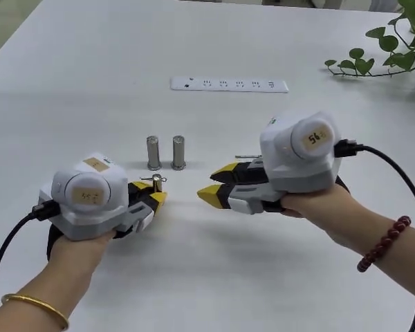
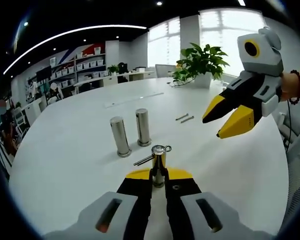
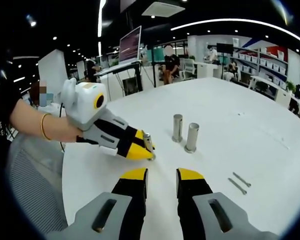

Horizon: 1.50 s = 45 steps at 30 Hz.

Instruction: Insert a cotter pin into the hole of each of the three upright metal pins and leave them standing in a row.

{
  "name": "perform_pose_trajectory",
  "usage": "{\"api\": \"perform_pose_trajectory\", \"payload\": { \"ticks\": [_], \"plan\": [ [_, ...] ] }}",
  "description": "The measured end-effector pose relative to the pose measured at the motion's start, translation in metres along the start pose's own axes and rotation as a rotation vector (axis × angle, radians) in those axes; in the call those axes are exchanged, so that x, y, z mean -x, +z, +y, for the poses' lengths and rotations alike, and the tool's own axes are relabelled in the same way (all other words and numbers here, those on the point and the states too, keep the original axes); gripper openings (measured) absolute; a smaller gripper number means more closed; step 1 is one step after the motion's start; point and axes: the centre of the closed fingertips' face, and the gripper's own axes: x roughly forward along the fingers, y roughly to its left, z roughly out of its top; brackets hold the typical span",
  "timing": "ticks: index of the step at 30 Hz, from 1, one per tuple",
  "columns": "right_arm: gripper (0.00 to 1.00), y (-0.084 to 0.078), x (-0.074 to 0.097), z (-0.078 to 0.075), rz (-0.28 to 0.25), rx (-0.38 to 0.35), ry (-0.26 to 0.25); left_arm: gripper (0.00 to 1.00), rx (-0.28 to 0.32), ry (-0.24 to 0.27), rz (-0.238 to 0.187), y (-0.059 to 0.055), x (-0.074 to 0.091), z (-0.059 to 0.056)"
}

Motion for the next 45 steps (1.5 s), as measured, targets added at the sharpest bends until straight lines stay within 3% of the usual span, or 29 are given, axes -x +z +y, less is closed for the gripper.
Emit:
{"api": "perform_pose_trajectory", "payload": {
  "ticks": [4, 10, 16, 22, 28, 30, 34, 38, 42, 45],
  "plan": [
    [0.18, 0.0, 0.001, -0.002, -0.001, -0.004, 0.0, 0.17, -0.017, 0.01, -0.004, 0.0, 0.0, 0.001],
    [0.17, 0.002, 0.004, -0.006, -0.013, -0.021, -0.008, 0.21, 0.002, 0.005, -0.006, 0.001, 0.001, 0.002],
    [0.18, 0.01, 0.005, -0.015, -0.053, -0.042, -0.032, 0.32, 0.038, -0.031, -0.027, 0.006, 0.008, -0.001],
    [0.2, 0.018, 0.001, -0.021, -0.087, -0.082, -0.05, 0.44, 0.028, -0.032, -0.028, 0.007, 0.017, -0.003],
    [0.25, 0.03, -0.009, -0.029, -0.124, -0.099, -0.082, 0.54, 0.038, -0.033, -0.068, 0.021, 0.028, -0.004],
    [0.26, 0.035, -0.013, -0.03, -0.13, -0.092, -0.093, 0.6, 0.053, -0.04, -0.066, 0.022, 0.03, -0.006],
    [0.28, 0.043, -0.019, -0.037, -0.147, -0.07, -0.115, 0.67, 0.021, -0.038, -0.051, 0.022, 0.035, -0.007],
    [0.29, 0.05, -0.031, -0.041, -0.155, -0.071, -0.129, 0.71, 0.034, -0.042, -0.065, 0.026, 0.039, -0.006],
    [0.29, 0.048, -0.042, -0.042, -0.139, -0.086, -0.145, 0.77, 0.02, -0.049, -0.056, 0.033, 0.045, -0.009],
    [0.28, 0.047, -0.049, -0.044, -0.137, -0.109, -0.15, 0.82, 0.05, -0.053, -0.083, 0.041, 0.05, -0.01]
  ]
}}
